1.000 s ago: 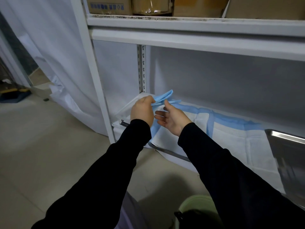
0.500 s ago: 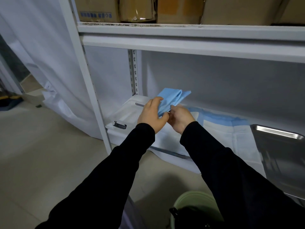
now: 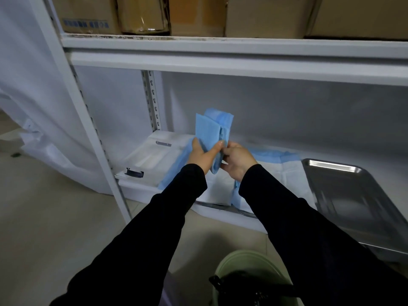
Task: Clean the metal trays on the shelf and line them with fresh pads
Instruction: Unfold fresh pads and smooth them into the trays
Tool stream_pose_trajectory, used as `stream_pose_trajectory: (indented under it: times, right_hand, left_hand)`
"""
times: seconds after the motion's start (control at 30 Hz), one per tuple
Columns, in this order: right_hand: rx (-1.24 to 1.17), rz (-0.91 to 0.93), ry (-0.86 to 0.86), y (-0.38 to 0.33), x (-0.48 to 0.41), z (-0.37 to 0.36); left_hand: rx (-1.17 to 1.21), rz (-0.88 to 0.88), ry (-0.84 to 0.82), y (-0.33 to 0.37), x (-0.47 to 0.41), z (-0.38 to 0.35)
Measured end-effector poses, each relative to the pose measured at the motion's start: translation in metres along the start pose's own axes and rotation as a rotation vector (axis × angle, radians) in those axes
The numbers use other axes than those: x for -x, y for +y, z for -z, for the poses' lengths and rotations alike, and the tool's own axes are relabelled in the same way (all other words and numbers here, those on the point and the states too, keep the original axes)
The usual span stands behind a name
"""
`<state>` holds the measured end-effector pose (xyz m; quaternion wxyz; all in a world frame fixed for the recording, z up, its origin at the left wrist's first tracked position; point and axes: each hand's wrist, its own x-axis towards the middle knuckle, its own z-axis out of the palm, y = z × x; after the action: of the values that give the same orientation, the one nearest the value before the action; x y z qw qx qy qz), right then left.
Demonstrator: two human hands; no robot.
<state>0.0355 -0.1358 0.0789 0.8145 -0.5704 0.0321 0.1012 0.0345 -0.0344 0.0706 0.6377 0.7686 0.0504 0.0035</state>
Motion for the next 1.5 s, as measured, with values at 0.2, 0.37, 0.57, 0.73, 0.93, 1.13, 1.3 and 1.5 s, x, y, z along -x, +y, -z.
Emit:
stream_pose_trajectory:
  times: [0.2, 0.37, 0.57, 0.73, 0.93, 1.13, 1.3, 1.5]
  right_hand:
    - [-0.053, -0.002, 0.021, -0.001, 0.003, 0.016]
    - [-0.185, 0.009, 0.169, -0.007, 0.004, 0.026]
    - [-0.209, -0.01, 0.377, -0.007, 0.003, 0.045]
    - [-0.159, -0.088, 0.518, -0.002, 0.003, 0.058]
    - [-0.114, -0.045, 0.684, -0.004, 0.011, 0.077]
    - [-0.007, 0.072, 0.842, -0.01, 0.016, 0.082]
    - [0.295, 0.099, 0.875, -0.01, 0.019, 0.086]
    - [0.567, 0.215, 0.851, -0.013, 0.027, 0.089]
  left_hand:
    - [0.128, 0.085, -0.056, 0.005, 0.001, -0.013]
    - [0.503, 0.164, -0.001, 0.005, -0.002, -0.013]
    - [0.764, 0.115, -0.006, 0.003, -0.01, -0.008]
    - [0.863, 0.09, -0.025, -0.003, -0.012, -0.01]
    - [0.961, 0.125, -0.105, -0.005, -0.015, -0.014]
    - [1.006, 0.108, -0.174, 0.008, -0.009, -0.027]
    - [1.02, 0.131, -0.239, 0.014, -0.004, -0.039]
    - [1.029, 0.085, -0.3, 0.015, -0.003, -0.049]
